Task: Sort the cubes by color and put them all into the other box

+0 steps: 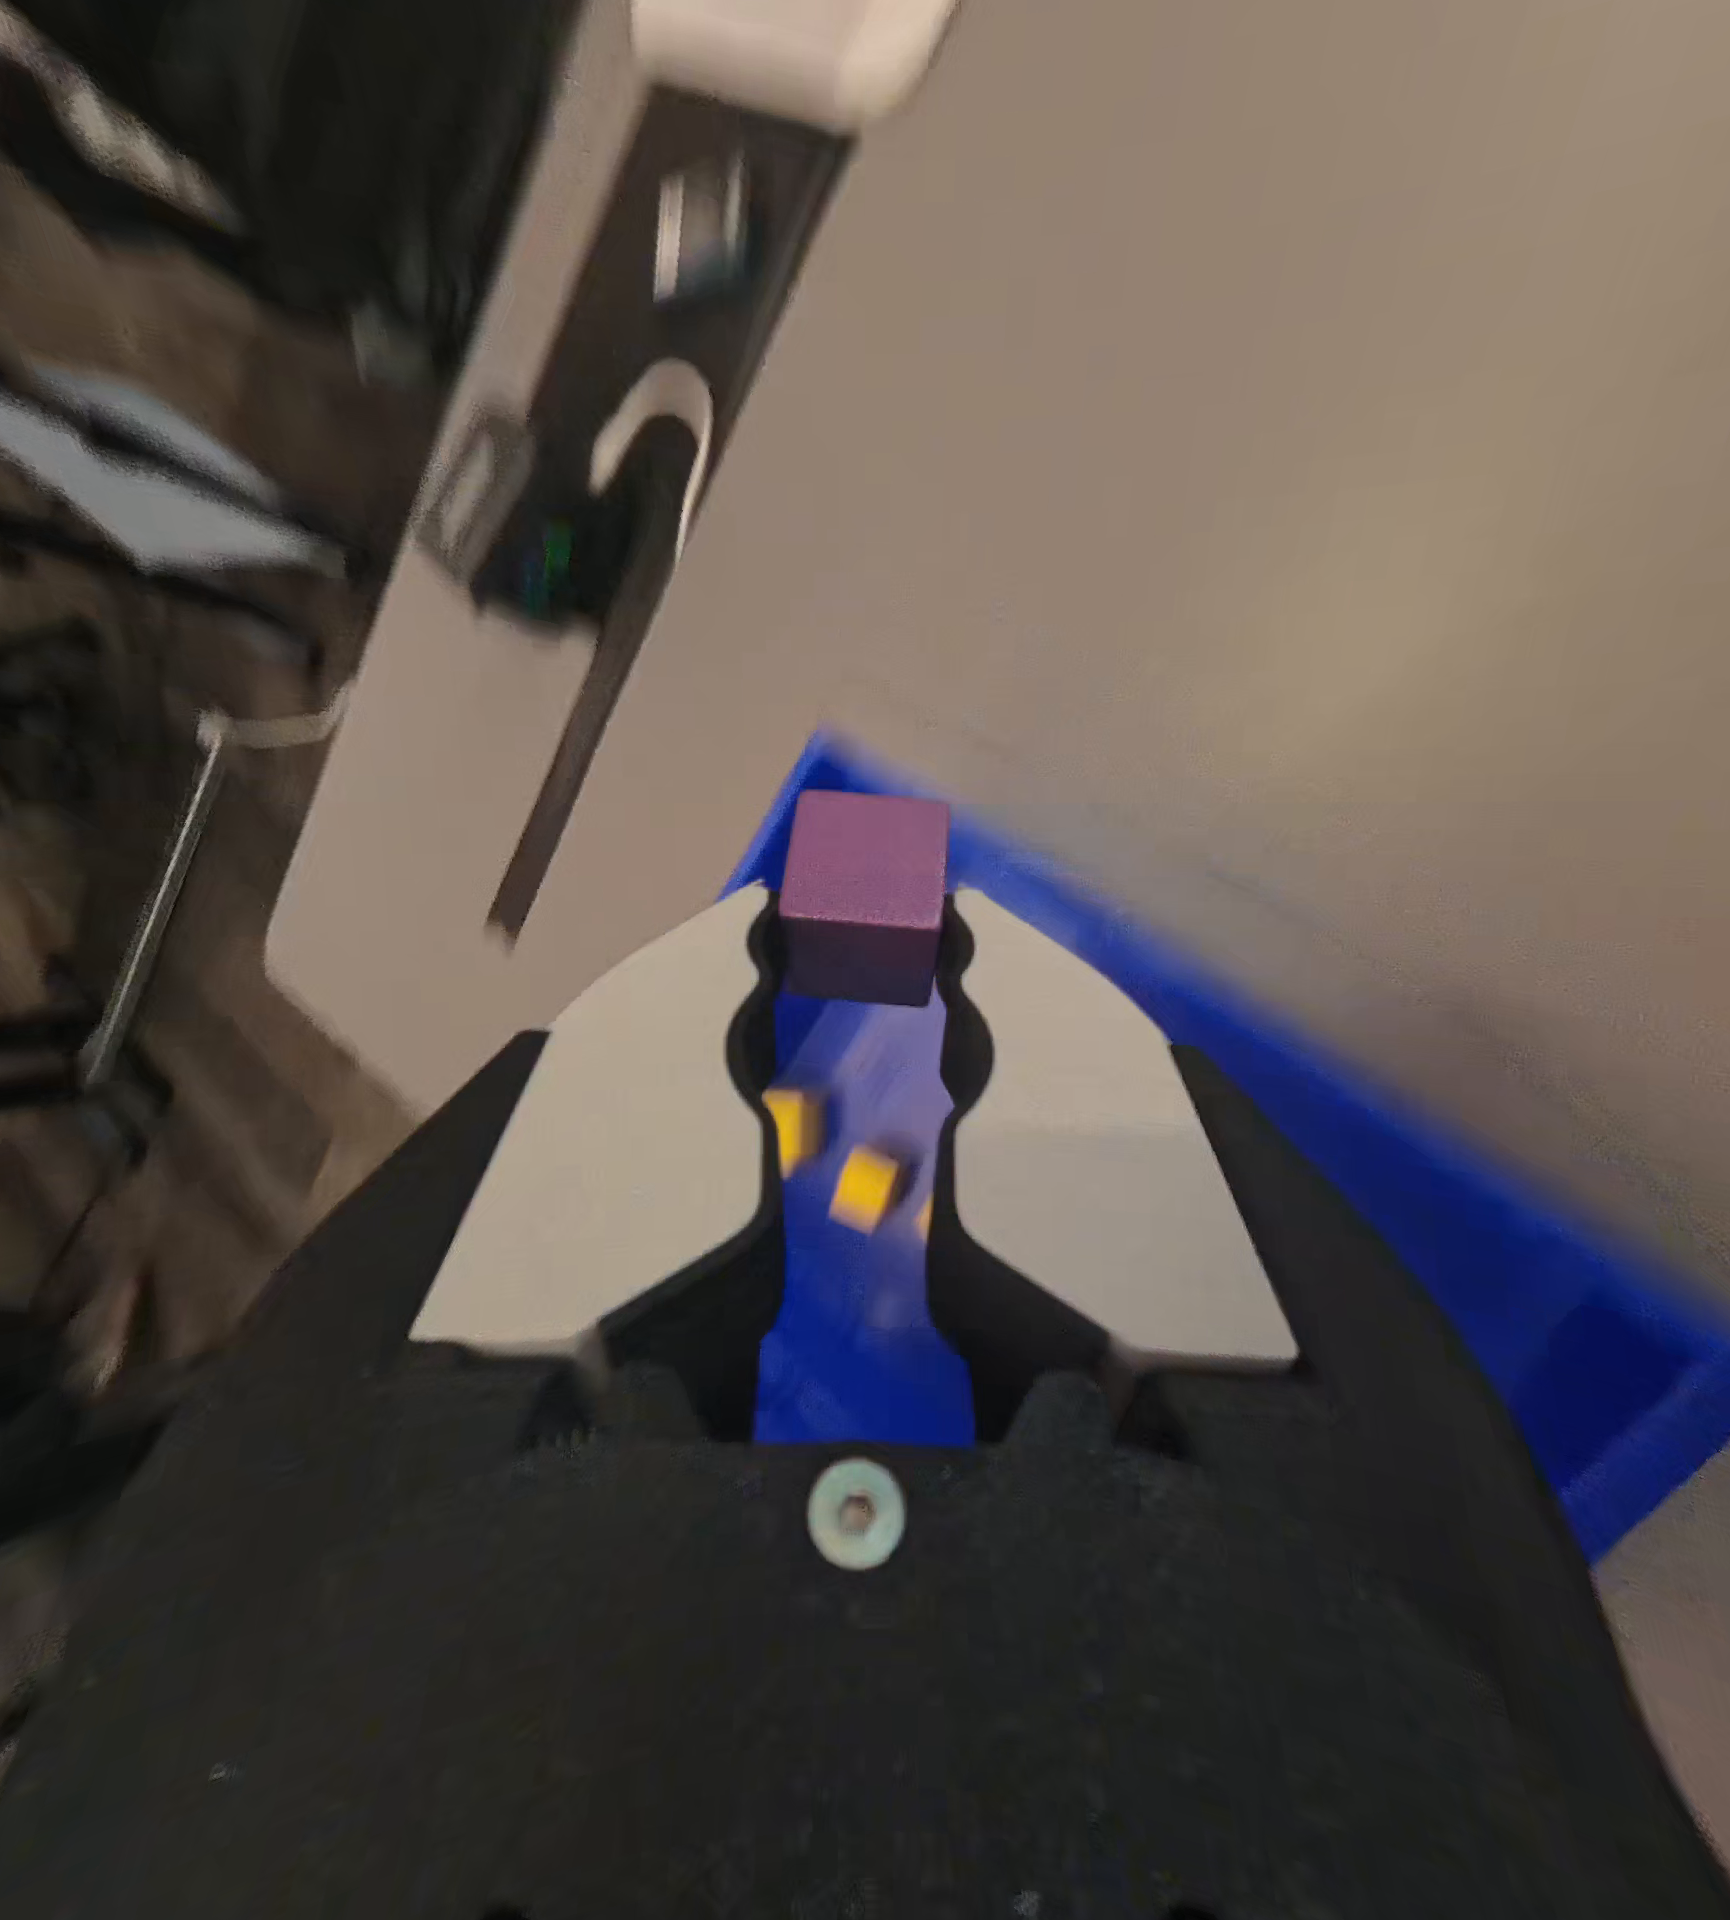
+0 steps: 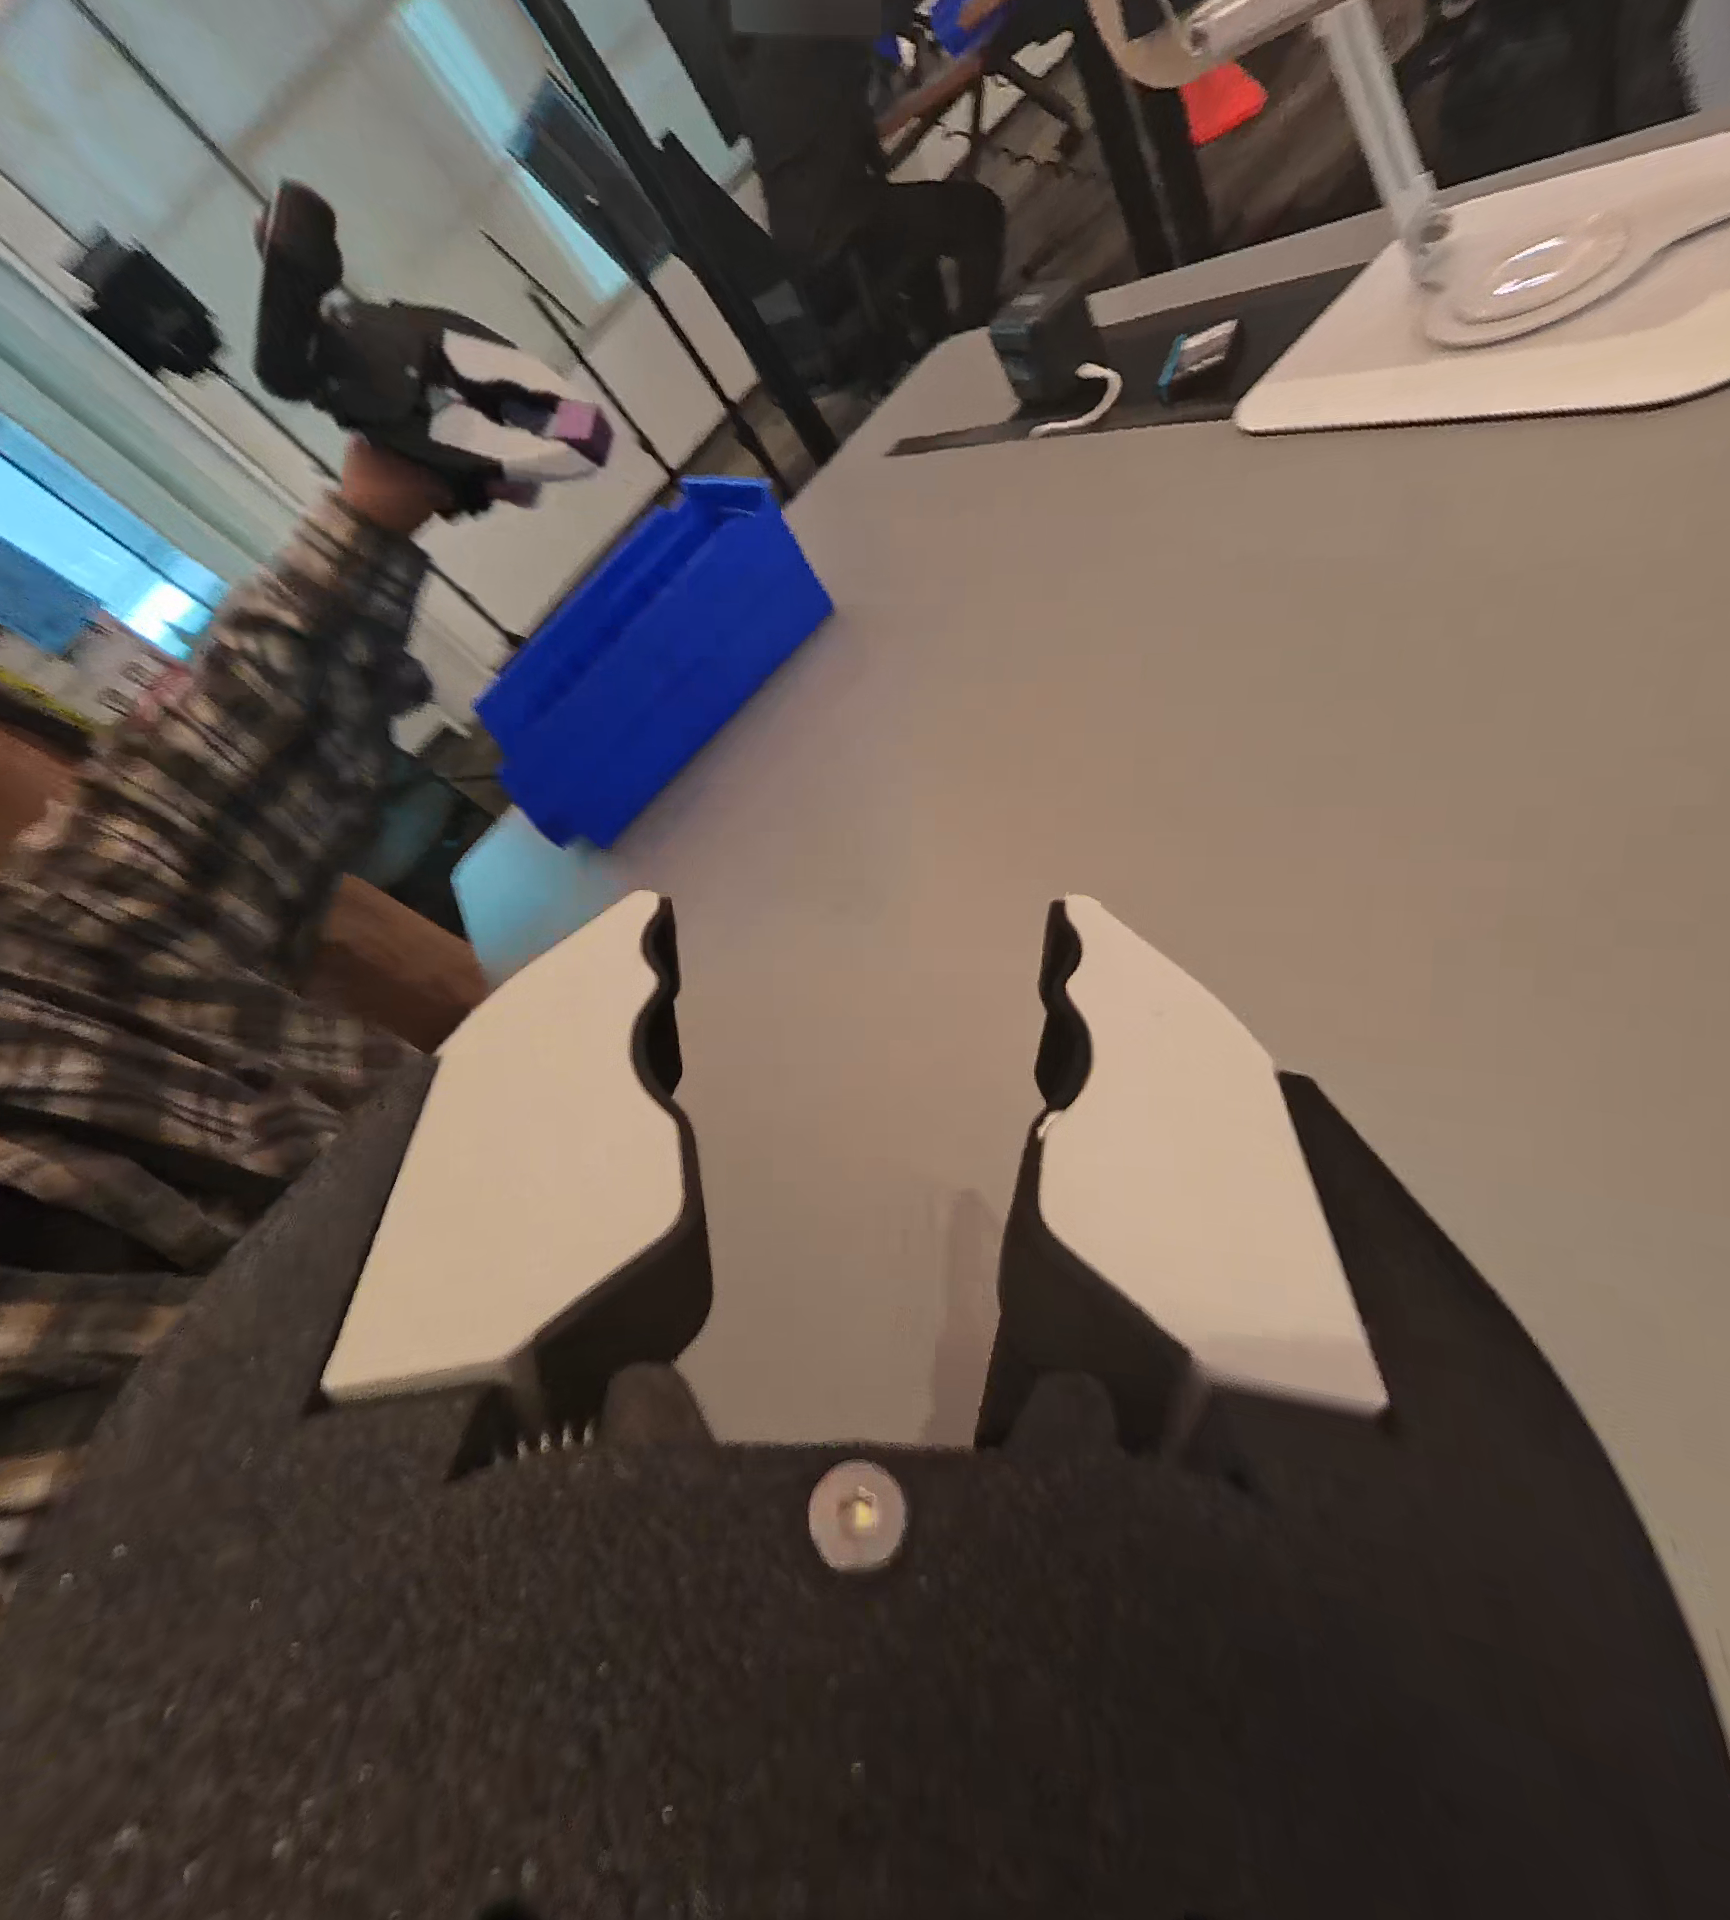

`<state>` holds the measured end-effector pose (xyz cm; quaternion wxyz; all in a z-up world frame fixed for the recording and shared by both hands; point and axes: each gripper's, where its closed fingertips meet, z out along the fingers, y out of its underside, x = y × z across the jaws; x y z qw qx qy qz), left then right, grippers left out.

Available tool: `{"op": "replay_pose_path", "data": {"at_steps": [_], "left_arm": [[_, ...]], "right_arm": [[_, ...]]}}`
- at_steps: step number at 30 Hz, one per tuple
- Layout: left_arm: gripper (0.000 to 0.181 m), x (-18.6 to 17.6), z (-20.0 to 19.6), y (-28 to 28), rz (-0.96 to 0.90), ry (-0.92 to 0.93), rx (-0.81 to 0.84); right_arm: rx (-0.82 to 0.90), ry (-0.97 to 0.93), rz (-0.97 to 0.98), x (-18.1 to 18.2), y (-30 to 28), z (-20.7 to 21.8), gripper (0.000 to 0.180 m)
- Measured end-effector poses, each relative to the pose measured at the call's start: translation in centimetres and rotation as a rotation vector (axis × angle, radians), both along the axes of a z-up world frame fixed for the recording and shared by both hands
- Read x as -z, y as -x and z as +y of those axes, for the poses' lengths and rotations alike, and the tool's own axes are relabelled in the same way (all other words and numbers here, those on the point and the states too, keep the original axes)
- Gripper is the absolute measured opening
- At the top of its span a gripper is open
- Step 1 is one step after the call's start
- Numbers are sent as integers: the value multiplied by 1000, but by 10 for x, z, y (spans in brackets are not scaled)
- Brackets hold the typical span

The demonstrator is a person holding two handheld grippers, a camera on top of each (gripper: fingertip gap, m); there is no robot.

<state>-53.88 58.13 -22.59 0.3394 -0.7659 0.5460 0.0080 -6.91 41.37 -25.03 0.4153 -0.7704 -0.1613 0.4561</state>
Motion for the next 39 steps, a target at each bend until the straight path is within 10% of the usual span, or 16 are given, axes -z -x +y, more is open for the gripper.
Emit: {"op": "replay_pose_path", "data": {"at_steps": [11, 27, 34, 39], "left_arm": [[28, -19, -138, -299, -435, -121, 512], [28, 6, -164, -371, -519, -73, 628], [67, -4, -168, -389, -676, 108, 570], [74, -18, -177, -397, -773, 242, 609]], "right_arm": [[-376, 347, 520, -39, 124, 9, 65], [-415, 416, 500, -32, 120, 1, 27], [-271, 351, 299, -47, 39, 11, 28], [174, 319, -252, -31, -138, 59, 28]]}}
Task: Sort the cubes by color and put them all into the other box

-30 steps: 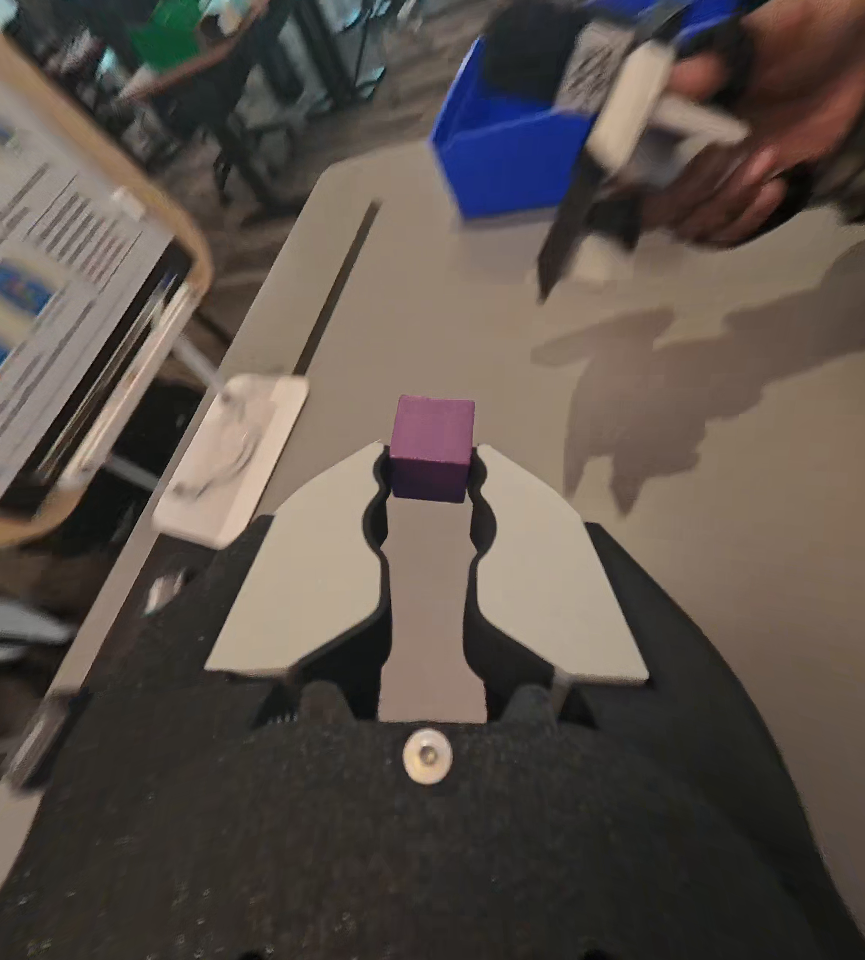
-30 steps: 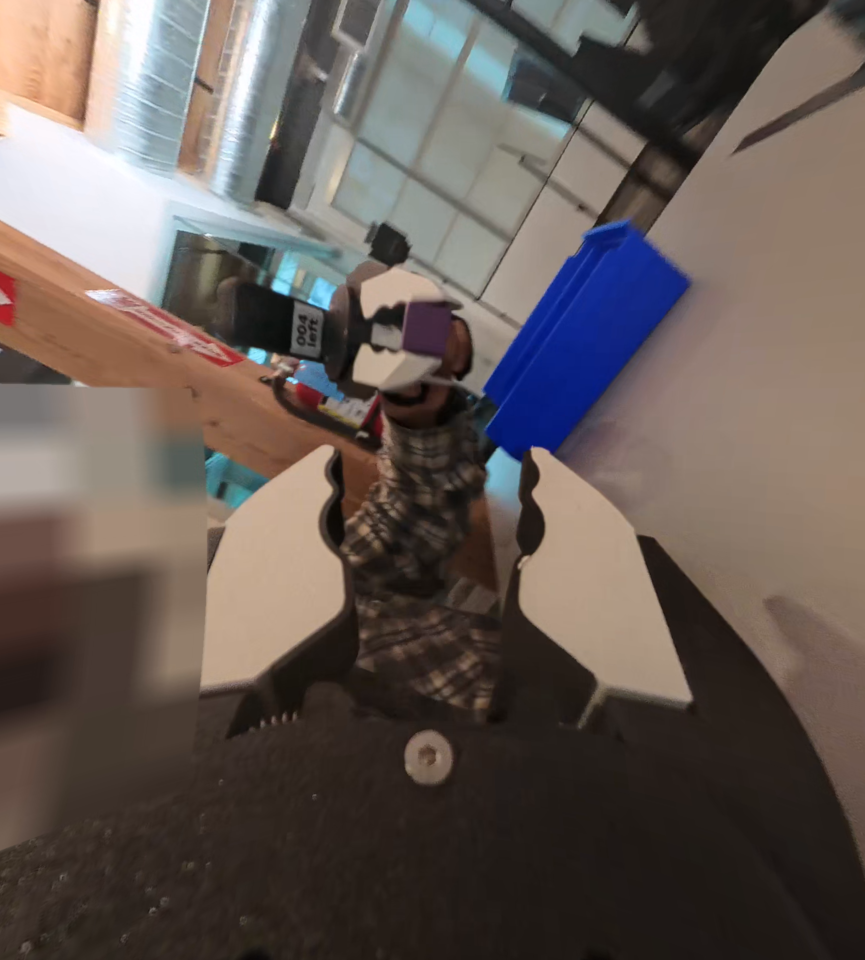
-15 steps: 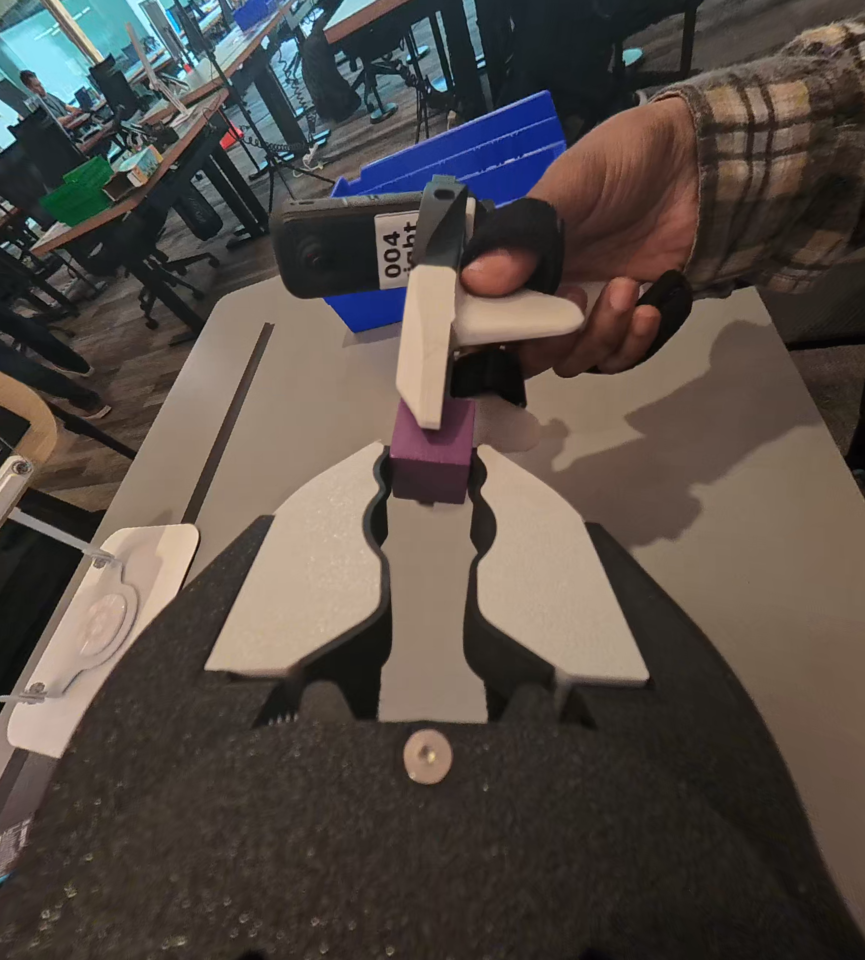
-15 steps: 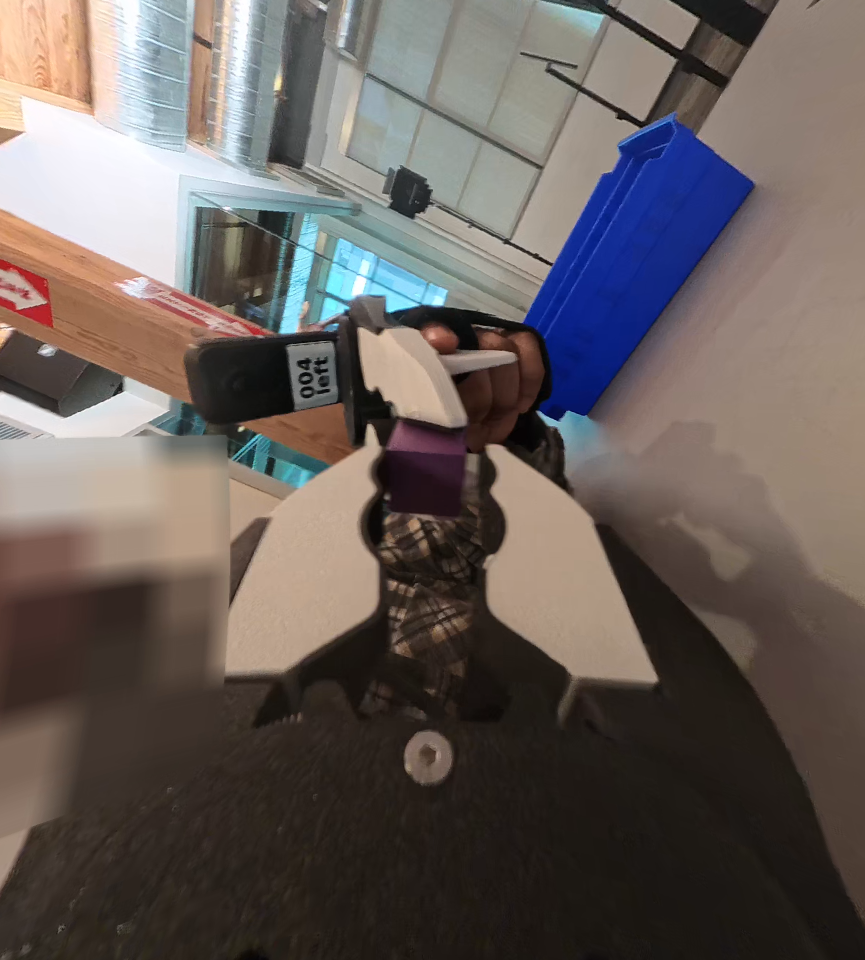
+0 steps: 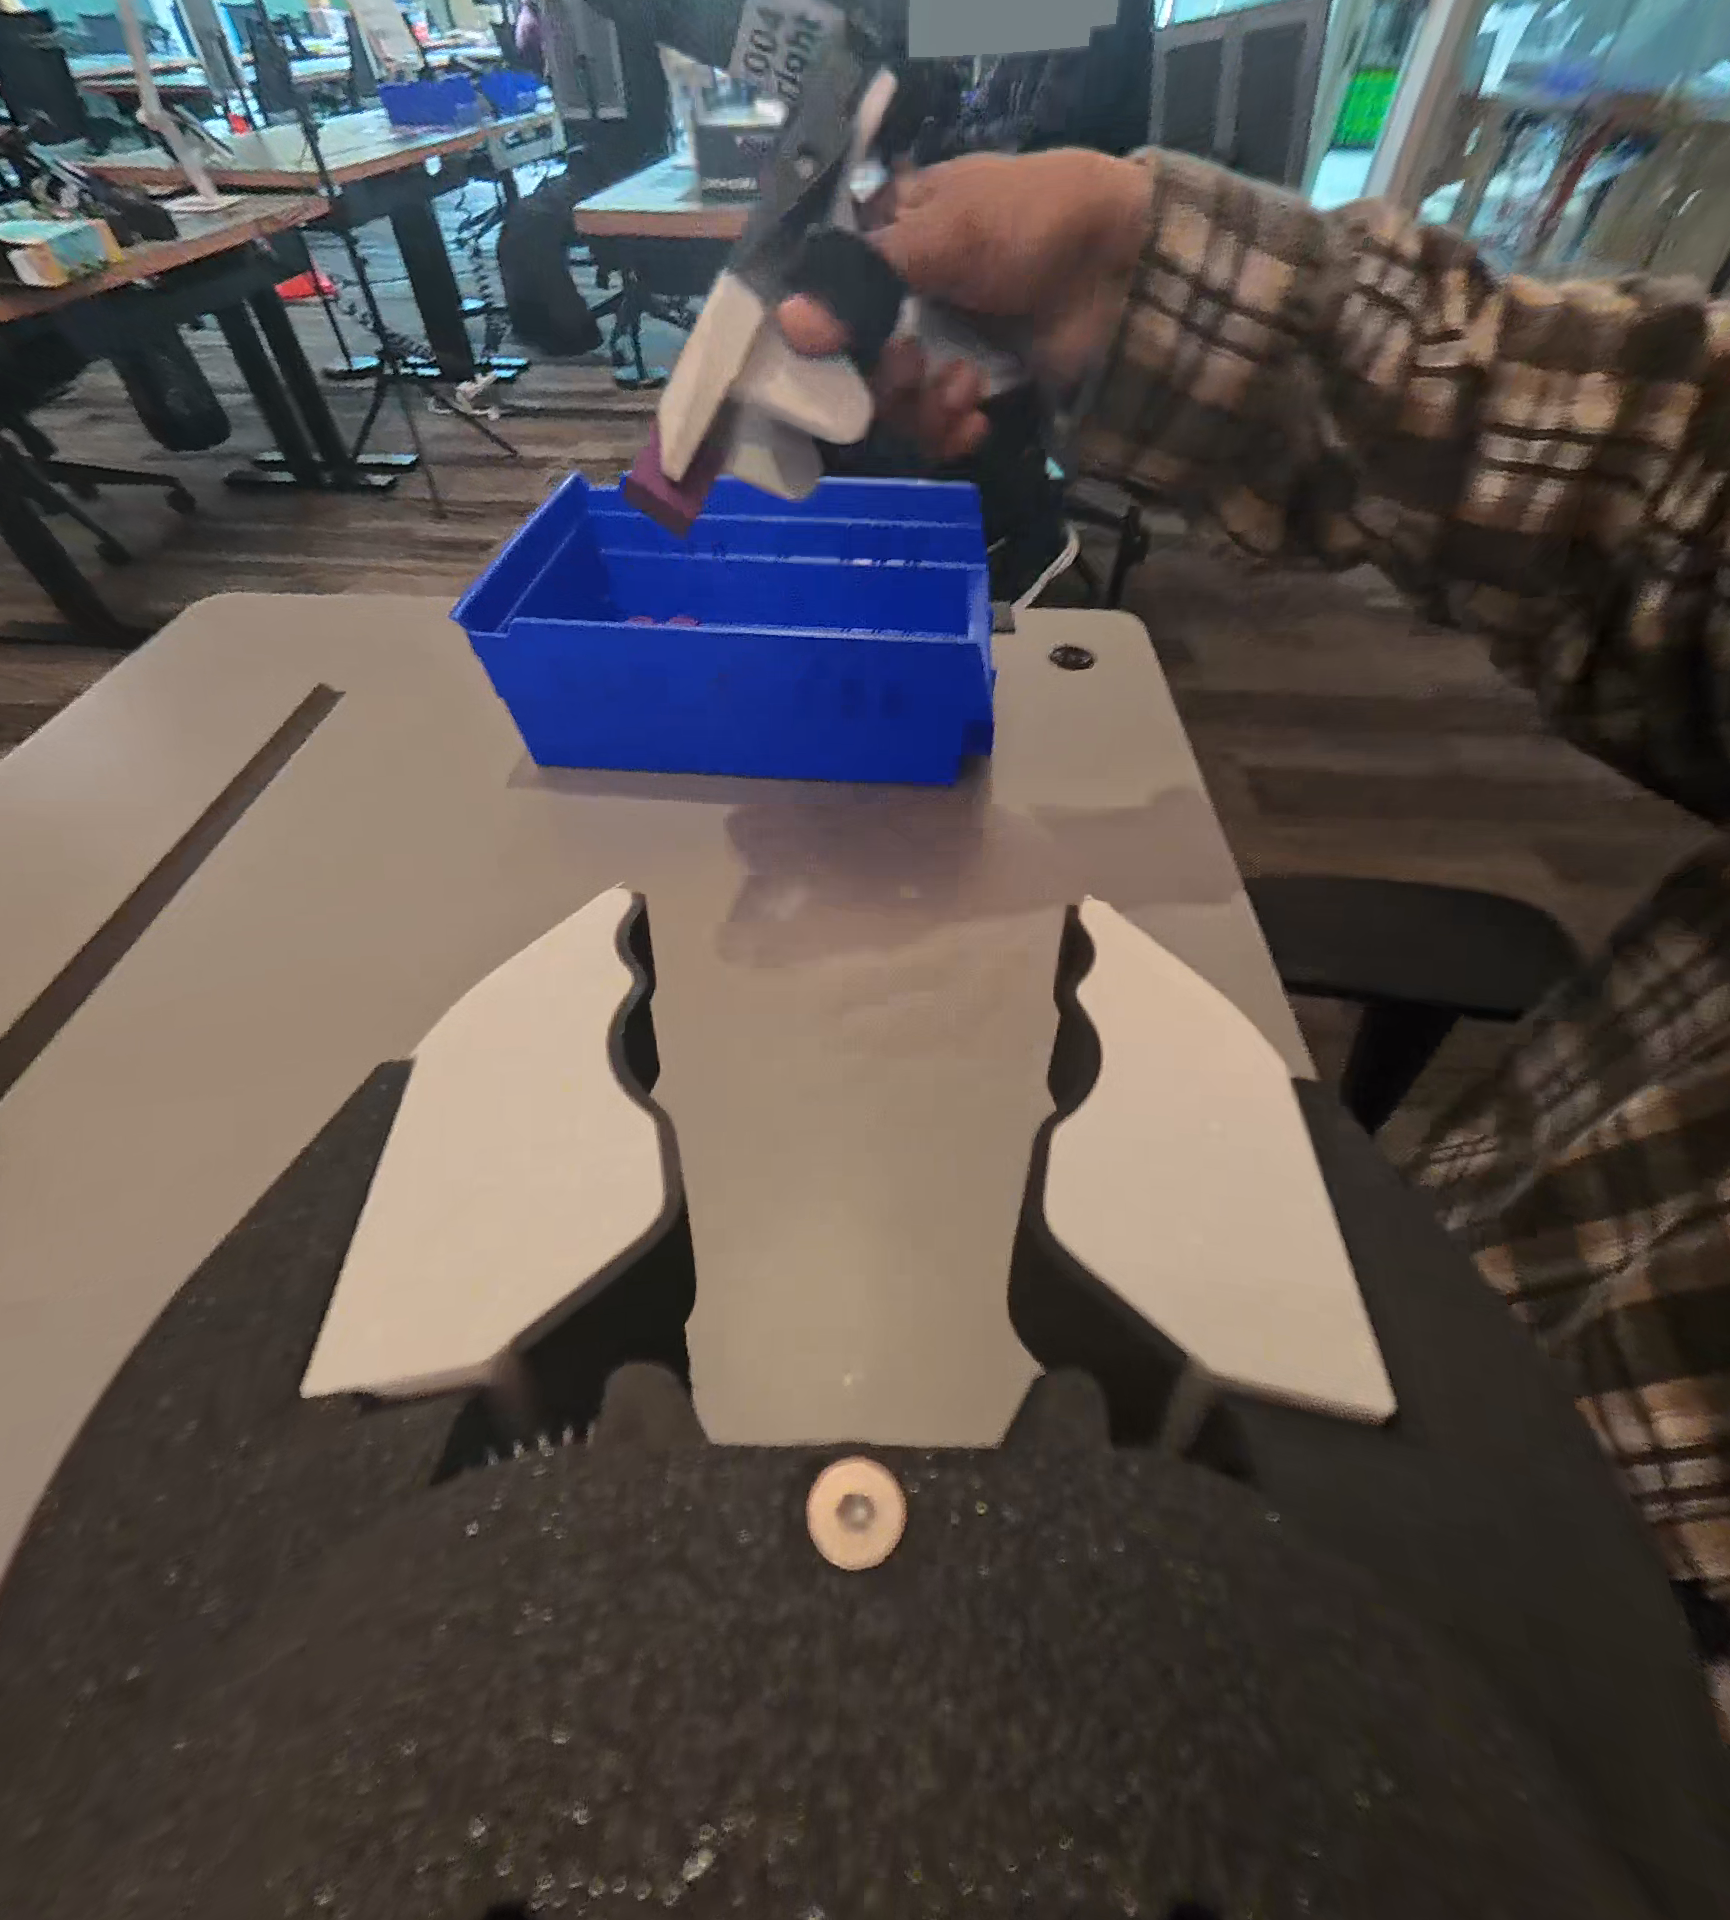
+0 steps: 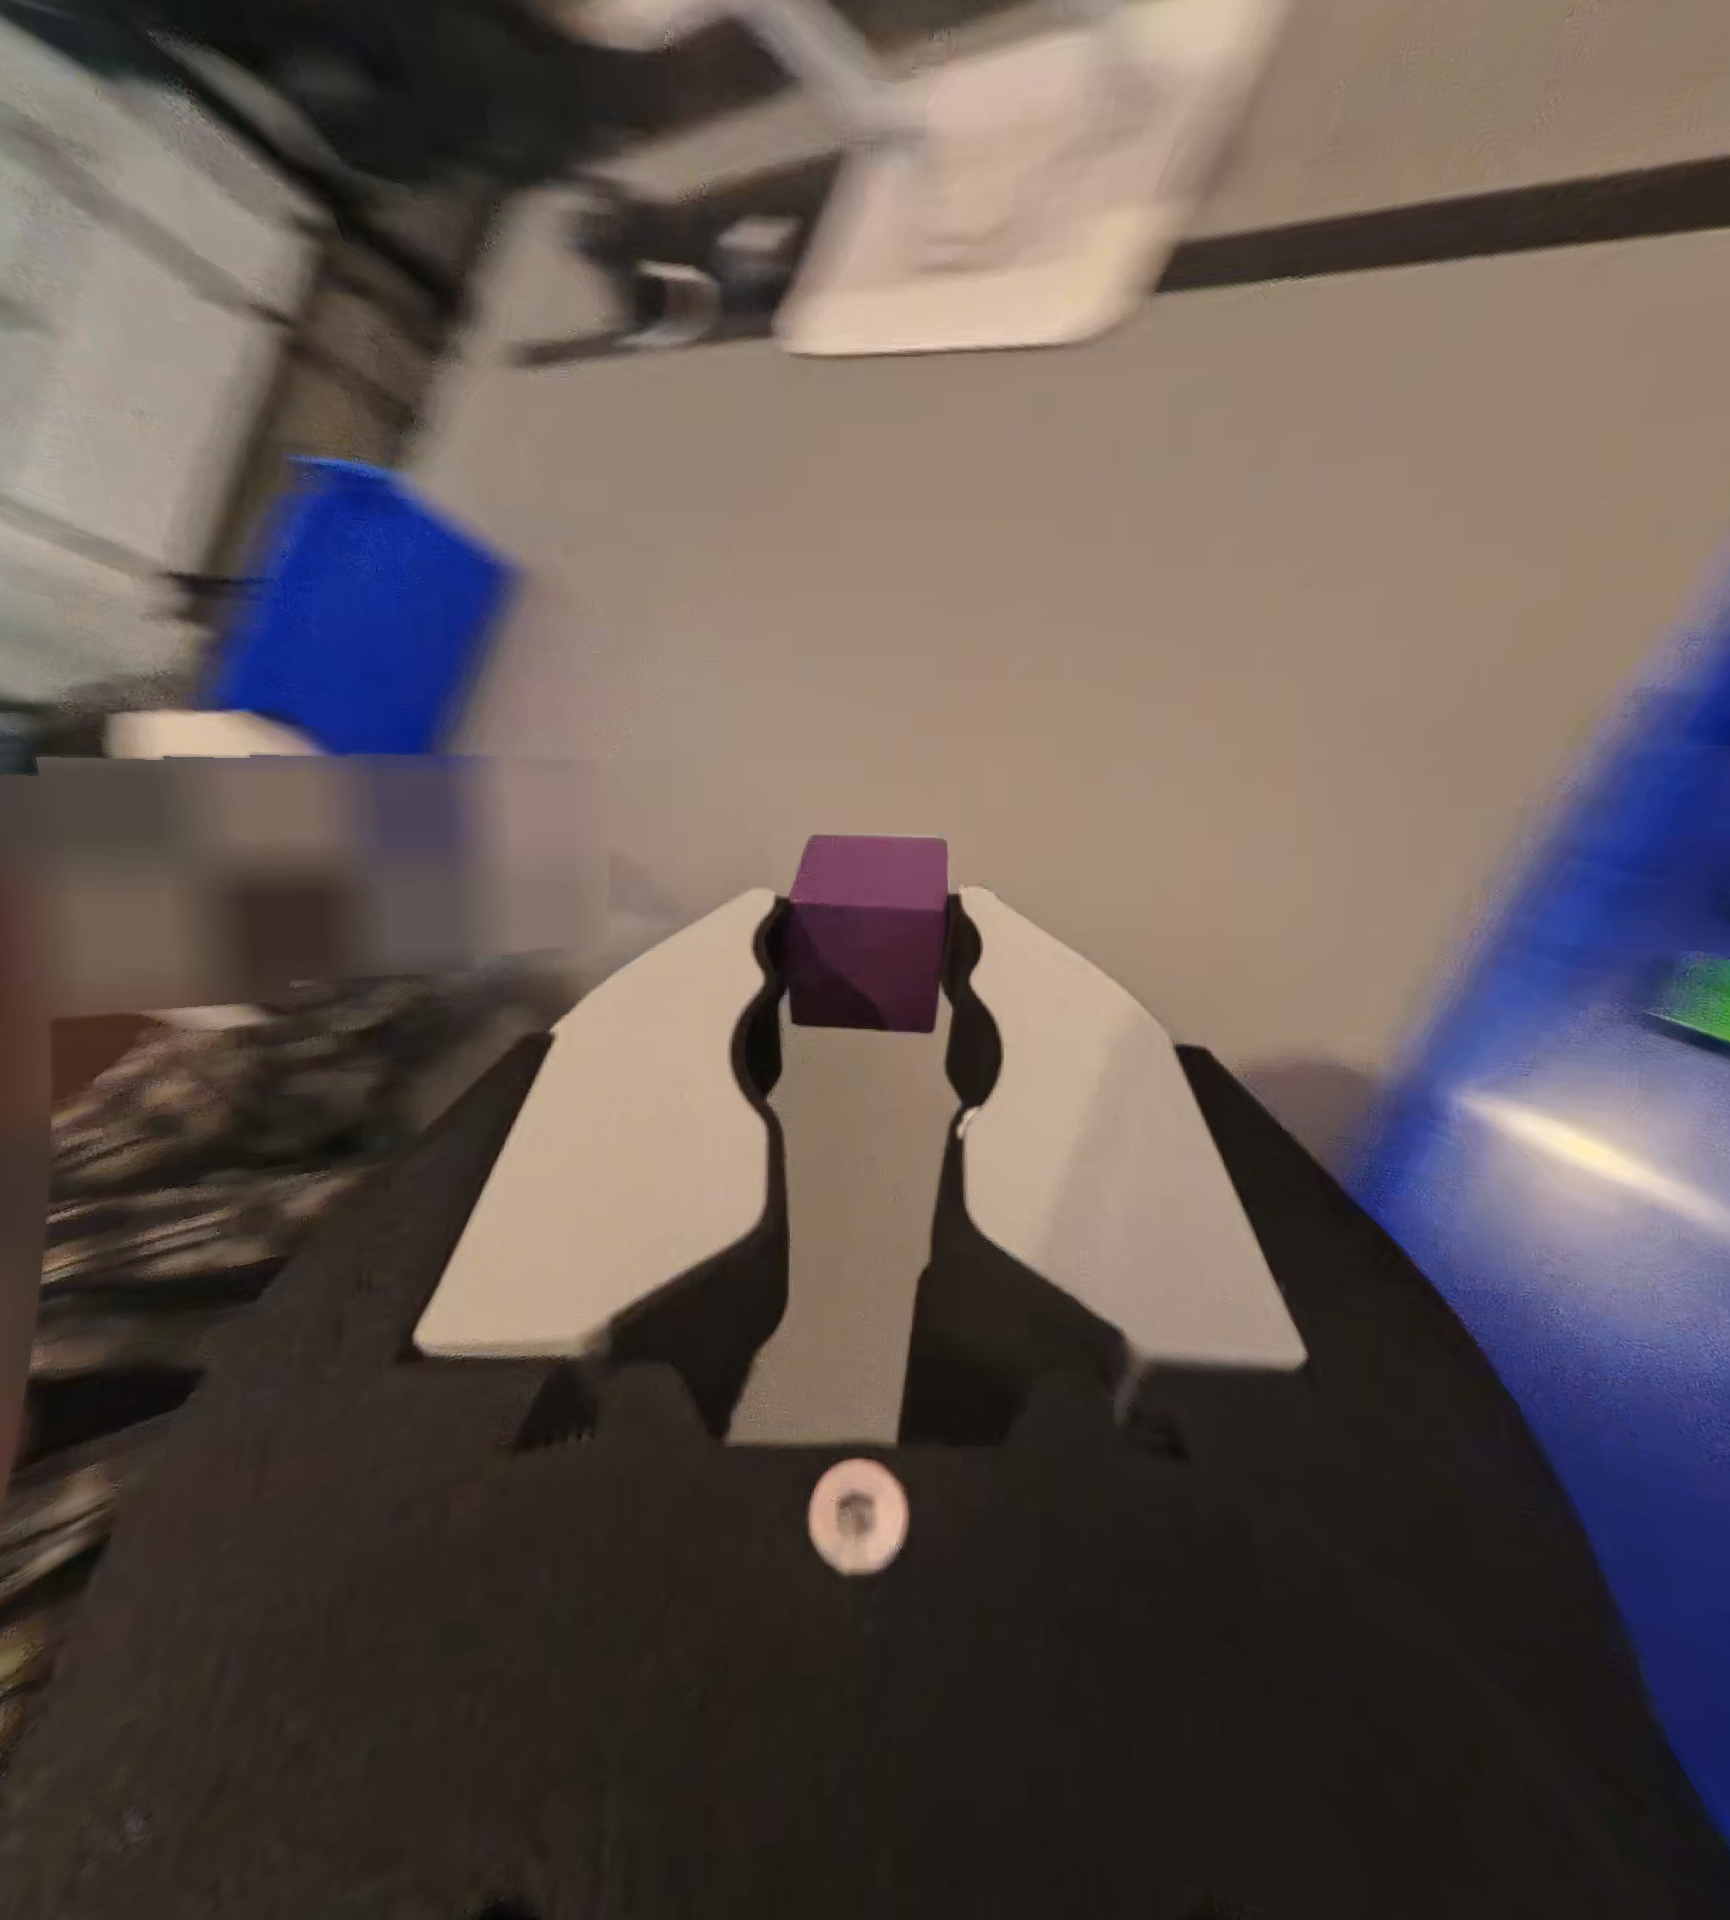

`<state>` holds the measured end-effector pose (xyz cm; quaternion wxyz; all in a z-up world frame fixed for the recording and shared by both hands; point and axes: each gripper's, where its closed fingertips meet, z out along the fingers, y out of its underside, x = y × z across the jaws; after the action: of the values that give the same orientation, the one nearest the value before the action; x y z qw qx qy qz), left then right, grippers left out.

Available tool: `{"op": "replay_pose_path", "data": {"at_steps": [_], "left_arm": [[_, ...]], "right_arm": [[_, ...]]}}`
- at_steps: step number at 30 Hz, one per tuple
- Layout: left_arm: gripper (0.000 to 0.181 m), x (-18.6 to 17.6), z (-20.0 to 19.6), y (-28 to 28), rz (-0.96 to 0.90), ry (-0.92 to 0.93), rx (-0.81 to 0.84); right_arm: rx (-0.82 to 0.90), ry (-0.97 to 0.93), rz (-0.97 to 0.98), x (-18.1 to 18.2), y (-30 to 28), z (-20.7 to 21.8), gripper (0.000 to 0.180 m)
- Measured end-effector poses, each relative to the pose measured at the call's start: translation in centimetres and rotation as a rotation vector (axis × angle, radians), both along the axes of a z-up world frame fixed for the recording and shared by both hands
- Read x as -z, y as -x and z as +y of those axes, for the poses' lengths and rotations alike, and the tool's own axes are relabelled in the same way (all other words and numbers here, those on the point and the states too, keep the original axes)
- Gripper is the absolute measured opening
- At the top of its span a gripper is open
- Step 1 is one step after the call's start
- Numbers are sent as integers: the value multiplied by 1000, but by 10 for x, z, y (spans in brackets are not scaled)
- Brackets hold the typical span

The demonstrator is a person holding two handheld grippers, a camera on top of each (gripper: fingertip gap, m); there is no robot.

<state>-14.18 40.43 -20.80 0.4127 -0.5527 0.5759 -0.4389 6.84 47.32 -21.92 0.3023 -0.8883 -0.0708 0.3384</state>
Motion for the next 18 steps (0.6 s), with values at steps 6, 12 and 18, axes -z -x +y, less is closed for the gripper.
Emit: {"op": "replay_pose_path", "data": {"at_steps": [6, 12, 18], "left_arm": [[71, -2, -3, -9, 11, 0, 49], [67, 9, 0, -10, 45, -14, 65], [63, 18, 8, -9, 72, -8, 63]], "right_arm": [[280, 289, -457, 70, -180, 14, 28], [246, 464, -663, 138, -222, 16, 29], [232, 542, -681, 173, -229, 16, 29]]}}
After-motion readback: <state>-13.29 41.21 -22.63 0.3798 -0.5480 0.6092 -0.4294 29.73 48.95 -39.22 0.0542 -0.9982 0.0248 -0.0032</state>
